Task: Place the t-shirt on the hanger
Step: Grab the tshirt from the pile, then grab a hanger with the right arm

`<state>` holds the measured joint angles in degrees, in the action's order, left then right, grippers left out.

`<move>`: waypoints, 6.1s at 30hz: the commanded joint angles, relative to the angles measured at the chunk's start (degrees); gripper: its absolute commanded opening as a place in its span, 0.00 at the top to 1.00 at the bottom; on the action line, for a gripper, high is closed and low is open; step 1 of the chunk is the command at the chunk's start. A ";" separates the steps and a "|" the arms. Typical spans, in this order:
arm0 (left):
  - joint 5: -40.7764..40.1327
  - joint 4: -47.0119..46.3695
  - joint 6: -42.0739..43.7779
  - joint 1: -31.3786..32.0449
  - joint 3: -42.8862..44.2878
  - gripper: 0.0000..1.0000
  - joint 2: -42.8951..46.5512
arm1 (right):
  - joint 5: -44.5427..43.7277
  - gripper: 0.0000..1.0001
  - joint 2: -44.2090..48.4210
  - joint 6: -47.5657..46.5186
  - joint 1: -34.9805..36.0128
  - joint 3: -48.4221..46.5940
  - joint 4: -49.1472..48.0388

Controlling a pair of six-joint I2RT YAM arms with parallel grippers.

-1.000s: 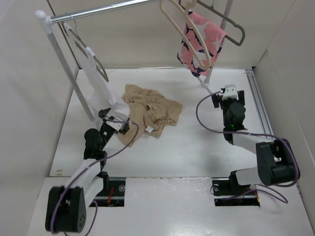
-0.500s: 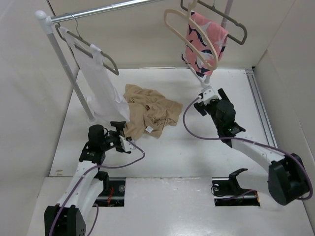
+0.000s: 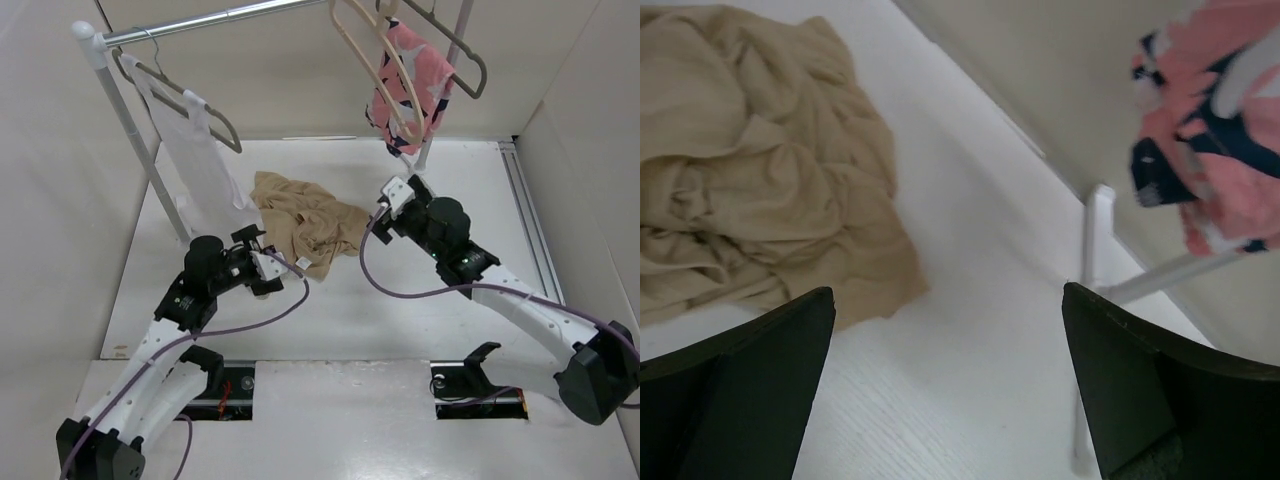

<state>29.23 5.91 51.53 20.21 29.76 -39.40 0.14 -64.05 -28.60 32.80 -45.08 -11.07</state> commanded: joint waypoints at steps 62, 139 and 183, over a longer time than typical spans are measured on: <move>-14.11 -17.33 -29.03 8.80 31.24 0.38 -57.01 | 36.24 1.00 -30.17 2.77 -2.91 -16.97 16.52; -20.18 -2.40 -33.95 6.07 17.26 1.00 -25.11 | -28.62 0.55 -31.66 12.87 12.73 -83.59 27.24; -21.32 -3.45 -35.09 6.07 11.73 1.00 -20.72 | -8.31 0.91 -38.17 15.42 -3.27 -85.44 37.97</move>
<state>8.10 4.29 17.41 26.48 41.74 -61.95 -7.73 -102.87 -13.98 29.89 -130.32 27.55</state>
